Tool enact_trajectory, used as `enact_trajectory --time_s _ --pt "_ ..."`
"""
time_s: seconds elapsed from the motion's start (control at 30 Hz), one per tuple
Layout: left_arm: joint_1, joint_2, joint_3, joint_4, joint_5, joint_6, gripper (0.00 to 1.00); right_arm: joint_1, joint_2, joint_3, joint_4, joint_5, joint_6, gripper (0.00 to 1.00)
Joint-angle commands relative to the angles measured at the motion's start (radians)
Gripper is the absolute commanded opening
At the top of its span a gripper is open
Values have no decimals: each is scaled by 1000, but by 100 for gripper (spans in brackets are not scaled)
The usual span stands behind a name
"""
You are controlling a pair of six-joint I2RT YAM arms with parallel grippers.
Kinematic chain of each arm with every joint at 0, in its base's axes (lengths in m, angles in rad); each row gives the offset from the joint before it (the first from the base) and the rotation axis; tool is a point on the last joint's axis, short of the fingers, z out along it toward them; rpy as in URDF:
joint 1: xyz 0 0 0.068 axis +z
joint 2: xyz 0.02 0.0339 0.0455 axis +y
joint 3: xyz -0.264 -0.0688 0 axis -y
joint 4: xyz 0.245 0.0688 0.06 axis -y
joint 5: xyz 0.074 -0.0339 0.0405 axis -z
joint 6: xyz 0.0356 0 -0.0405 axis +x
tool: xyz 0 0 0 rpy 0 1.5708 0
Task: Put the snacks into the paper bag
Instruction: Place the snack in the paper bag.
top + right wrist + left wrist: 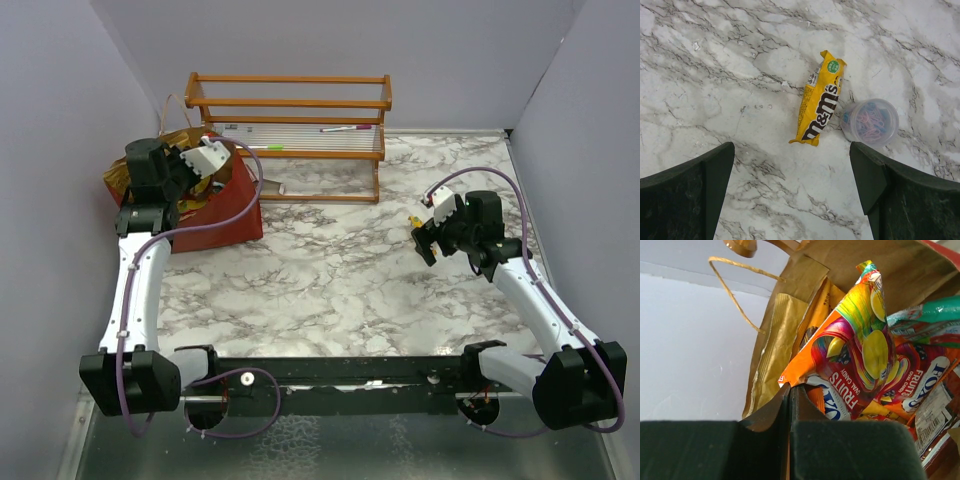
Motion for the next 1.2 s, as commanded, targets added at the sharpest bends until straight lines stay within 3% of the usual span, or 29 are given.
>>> enact_trajectory --time_s 0.0,0.27,0.5,0.77,0.97,1.1,1.17 --pt "26 5 10 -5 123 68 0 -3 1 -11 22 -12 -7 99" --pt "47 99 93 -185 114 143 12 -3 4 -11 23 -7 -7 99" --pt "48 136 137 -278 104 118 47 -4 11 -11 23 -9 -7 99" --pt "48 137 172 -275 98 68 61 -4 14 -11 23 -9 -8 99" --pt "49 123 173 -222 114 -24 75 -3 17 -11 22 -6 -8 99" --pt "48 107 162 -191 188 -150 95 -4 20 -10 24 -5 -5 99" --pt "48 100 161 -171 234 -223 99 -3 25 -9 26 -8 -2 99"
